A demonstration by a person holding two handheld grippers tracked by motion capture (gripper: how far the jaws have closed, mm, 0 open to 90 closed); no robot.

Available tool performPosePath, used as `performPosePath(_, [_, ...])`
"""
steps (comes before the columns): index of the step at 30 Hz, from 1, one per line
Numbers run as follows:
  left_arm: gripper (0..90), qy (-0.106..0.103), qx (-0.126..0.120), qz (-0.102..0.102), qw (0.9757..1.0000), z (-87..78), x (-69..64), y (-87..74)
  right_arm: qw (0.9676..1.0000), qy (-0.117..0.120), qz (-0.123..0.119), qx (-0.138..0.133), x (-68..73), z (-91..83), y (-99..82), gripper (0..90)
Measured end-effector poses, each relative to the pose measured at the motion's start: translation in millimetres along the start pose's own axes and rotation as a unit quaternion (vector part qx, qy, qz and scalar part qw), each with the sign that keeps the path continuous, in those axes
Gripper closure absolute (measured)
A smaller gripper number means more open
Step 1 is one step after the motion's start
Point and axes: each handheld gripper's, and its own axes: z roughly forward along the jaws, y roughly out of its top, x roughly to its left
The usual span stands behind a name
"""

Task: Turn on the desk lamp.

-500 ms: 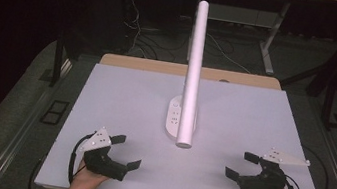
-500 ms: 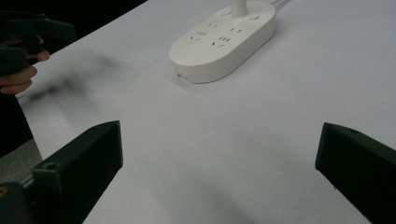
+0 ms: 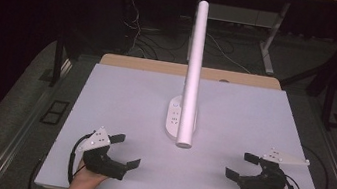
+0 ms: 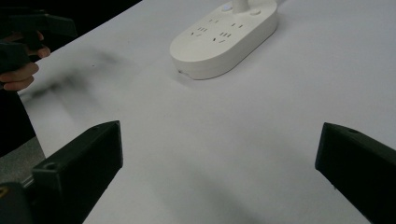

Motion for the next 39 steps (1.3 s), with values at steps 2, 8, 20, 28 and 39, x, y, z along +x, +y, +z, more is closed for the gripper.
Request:
performPosePath(2, [0.0,0.000,-0.001,-0.001,1.0000,-0.1,-0.1,-0.1,1.0000,0.001,-0.002,-0.001,-0.2,0.1,0.0,0.3])
performPosePath(8, [0.0,0.000,0.002,0.000,1.0000,0.1,0.0,-0.3,1.0000,0.006,-0.002,0.007,-1.0,0.2,2.1,0.3])
performPosePath(20, [0.0,0.003,0.001,-0.002,1.0000,-0.5,1.1,-0.7,0.9991,0.015,-0.025,0.030,-2.3,1.2,13.9,0.3])
performPosePath(28, [0.0,0.003,0.000,-0.002,1.0000,-1.5,0.7,-0.5,0.9984,0.018,-0.032,0.043,-2.8,1.8,23.8,0.3])
performPosePath(39, [0.0,0.002,-0.003,-0.005,1.0000,-1.8,1.1,-0.5,0.9979,0.030,-0.029,0.048,-6.9,2.8,39.1,0.3])
